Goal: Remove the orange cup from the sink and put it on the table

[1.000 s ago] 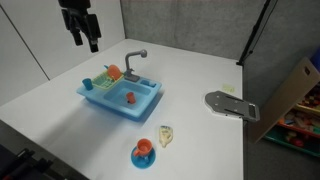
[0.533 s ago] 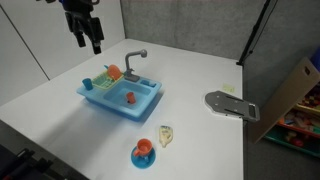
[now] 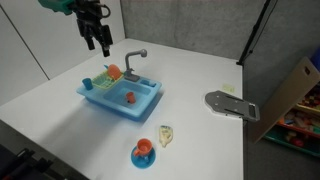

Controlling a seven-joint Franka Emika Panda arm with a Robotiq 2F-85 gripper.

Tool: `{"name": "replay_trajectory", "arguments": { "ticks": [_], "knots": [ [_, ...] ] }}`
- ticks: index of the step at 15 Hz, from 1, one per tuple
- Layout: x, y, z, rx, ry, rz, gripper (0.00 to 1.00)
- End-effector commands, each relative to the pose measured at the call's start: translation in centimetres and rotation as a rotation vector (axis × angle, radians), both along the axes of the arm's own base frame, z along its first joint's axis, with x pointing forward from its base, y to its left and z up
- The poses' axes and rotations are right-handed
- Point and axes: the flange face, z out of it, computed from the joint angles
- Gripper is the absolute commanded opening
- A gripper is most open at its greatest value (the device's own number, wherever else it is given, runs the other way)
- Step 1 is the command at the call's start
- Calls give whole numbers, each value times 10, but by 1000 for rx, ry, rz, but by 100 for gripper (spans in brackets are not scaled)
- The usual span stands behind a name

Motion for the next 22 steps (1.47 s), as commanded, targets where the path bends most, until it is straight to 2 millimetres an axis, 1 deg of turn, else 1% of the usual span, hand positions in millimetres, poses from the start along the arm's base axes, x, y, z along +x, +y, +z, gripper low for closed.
{"name": "replay_trajectory", "arguments": {
  "ticks": [1, 5, 9, 14, 22],
  "knots": [
    [27, 1, -13, -18, -18, -31, 100],
    [47, 1, -41, -18, -17, -35, 100],
    [62, -2, -68, -36, -18, -12, 100],
    [76, -14, -97, -87, 5, 35, 100],
    [96, -31, -137, -72, 55, 132, 100]
  ]
}}
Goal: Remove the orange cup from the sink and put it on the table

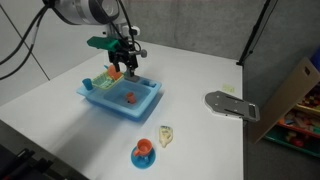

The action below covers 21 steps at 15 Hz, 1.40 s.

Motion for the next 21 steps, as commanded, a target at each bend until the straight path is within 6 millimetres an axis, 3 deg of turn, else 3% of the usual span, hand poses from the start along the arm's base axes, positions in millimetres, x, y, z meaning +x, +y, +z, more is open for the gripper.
{"name": "replay_trajectory", "arguments": {
  "ticks": [1, 2, 3, 11, 21],
  "knots": [
    [17, -9, -13, 5, 27, 63, 100],
    [19, -10, -16, 6, 35, 71, 100],
    [8, -5, -14, 3, 17, 42, 100],
    [6, -8, -24, 13, 24, 61, 100],
    [6, -21, -66, 46, -54, 139, 100]
  ]
}}
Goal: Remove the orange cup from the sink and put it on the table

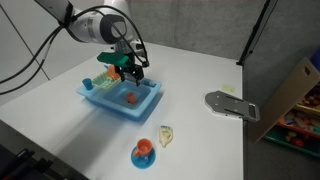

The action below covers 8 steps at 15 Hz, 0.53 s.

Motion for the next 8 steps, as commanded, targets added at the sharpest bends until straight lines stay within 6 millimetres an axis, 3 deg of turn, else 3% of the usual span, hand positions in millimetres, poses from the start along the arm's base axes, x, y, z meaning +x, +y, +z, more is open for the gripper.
{"name": "replay_trajectory", "arguments": {
  "ticks": [1, 8],
  "knots": [
    [2, -5, -13, 38, -31, 49, 100],
    [1, -2, -34, 107, -49, 119, 100]
  ]
}}
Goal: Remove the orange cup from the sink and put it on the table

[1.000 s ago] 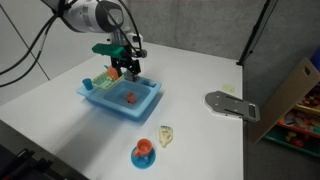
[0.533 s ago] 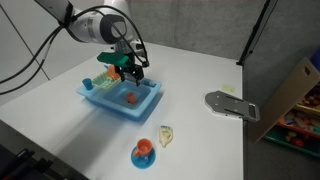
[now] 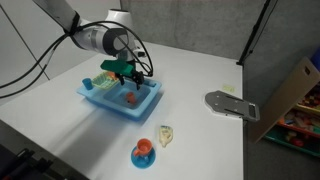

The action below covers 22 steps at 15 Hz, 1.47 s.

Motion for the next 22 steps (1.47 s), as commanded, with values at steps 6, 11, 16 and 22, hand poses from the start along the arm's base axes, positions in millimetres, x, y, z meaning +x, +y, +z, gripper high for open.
{"name": "replay_trajectory", "arguments": {
  "ticks": [6, 11, 16, 22],
  "knots": [
    [-2, -2, -20, 20, -11, 35, 100],
    [-7, -2, -34, 12, -1, 34, 100],
    [-9, -1, -43, 9, 12, 35, 100],
    [-11, -5, -40, -2, 16, 22, 44]
  ]
}}
